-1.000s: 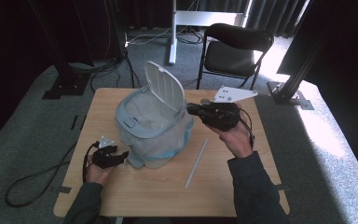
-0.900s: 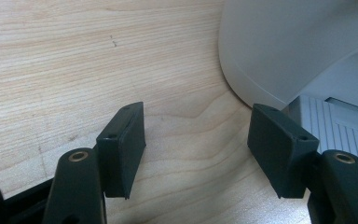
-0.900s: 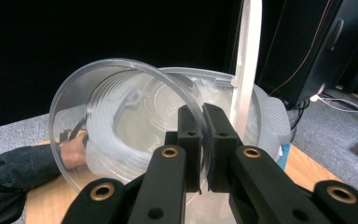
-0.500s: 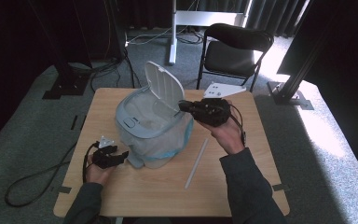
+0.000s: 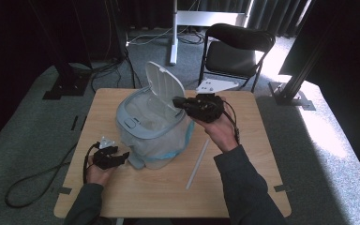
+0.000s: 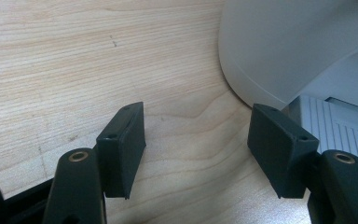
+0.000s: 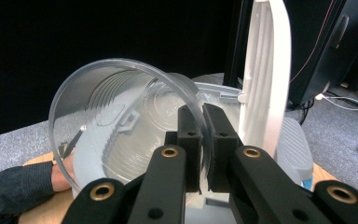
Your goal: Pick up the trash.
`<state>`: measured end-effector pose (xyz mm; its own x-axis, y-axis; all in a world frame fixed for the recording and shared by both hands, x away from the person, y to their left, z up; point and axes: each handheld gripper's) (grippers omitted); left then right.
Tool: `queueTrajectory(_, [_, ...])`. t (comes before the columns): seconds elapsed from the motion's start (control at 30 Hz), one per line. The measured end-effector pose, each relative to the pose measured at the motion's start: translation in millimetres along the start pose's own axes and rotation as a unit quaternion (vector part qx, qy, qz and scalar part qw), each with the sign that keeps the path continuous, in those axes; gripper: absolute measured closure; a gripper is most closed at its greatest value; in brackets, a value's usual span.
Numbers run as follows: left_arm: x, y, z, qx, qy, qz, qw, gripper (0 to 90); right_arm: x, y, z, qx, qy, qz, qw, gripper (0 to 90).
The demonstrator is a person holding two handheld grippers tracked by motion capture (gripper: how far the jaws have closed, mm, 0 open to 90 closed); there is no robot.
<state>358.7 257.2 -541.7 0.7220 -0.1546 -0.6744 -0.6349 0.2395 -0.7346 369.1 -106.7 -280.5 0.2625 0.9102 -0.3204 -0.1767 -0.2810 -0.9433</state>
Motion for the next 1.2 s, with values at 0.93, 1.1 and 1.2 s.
queueTrajectory(0.93, [-0.1, 0.0, 0.1, 0.0, 0.0, 0.0, 1.0, 36.8, 22.2, -10.9, 6.7, -0.002, 0.006, -0.009, 0.9999, 86.1])
queueTrajectory(1.1, [-0.2, 0.0, 0.1, 0.001, 0.0, 0.001, 1.0, 36.7, 27.4, -12.1, 7.0, 0.014, 0.021, 0.005, 0.9997, 77.0])
queueTrajectory(1.2, [-0.2, 0.1, 0.3, -0.001, 0.001, 0.0, 1.0, 36.8, 30.1, -11.9, 8.8, 0.013, 0.021, 0.01, 0.9996, 60.7])
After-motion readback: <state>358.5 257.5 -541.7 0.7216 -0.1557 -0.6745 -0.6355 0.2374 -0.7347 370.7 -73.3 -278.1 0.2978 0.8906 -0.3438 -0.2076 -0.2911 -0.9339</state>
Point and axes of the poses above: each handheld gripper's, and its own axes: x roughly forward along the jaws, y roughly out of its underside, z roughly to its left, and after that the axes turned 14 degrees about -y, right-handed
